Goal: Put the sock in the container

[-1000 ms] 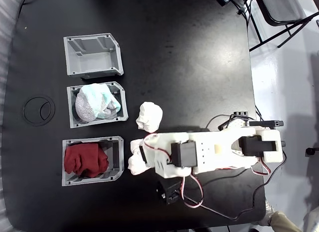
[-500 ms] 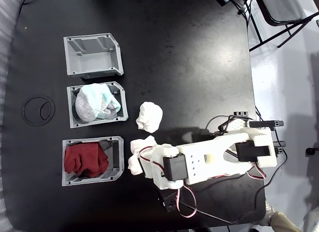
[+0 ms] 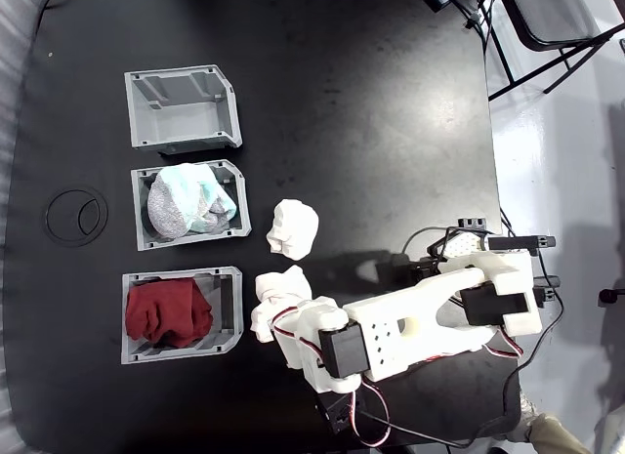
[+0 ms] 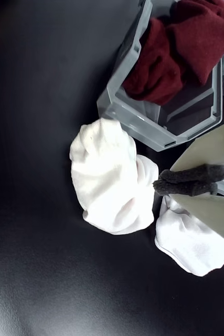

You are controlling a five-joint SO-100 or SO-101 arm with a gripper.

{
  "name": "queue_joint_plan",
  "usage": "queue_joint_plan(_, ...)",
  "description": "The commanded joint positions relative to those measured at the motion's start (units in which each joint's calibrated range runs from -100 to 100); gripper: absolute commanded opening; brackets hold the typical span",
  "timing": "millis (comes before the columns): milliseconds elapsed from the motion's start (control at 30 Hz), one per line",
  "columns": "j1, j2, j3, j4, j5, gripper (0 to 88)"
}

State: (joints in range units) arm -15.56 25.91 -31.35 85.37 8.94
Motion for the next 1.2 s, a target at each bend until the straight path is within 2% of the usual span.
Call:
queue_joint_plan(0,0.0,-0.4,-2.4,-1.2,-0.1,1.4)
queue_joint_plan(667,2.3,4.0,-2.7,-2.3,-0.2,1.7)
queue_joint_plan(767,2.3,4.0,-2.7,-2.3,-0.2,7.7)
queue_joint_plan(967,1.8,3.2,-2.7,-1.9,-0.2,30.1)
queue_joint_plan(1067,1.7,3.7,-2.3,-1.7,-0.1,35.0)
queue_joint_plan(1167,1.7,4.0,-1.9,-1.7,-0.1,35.6)
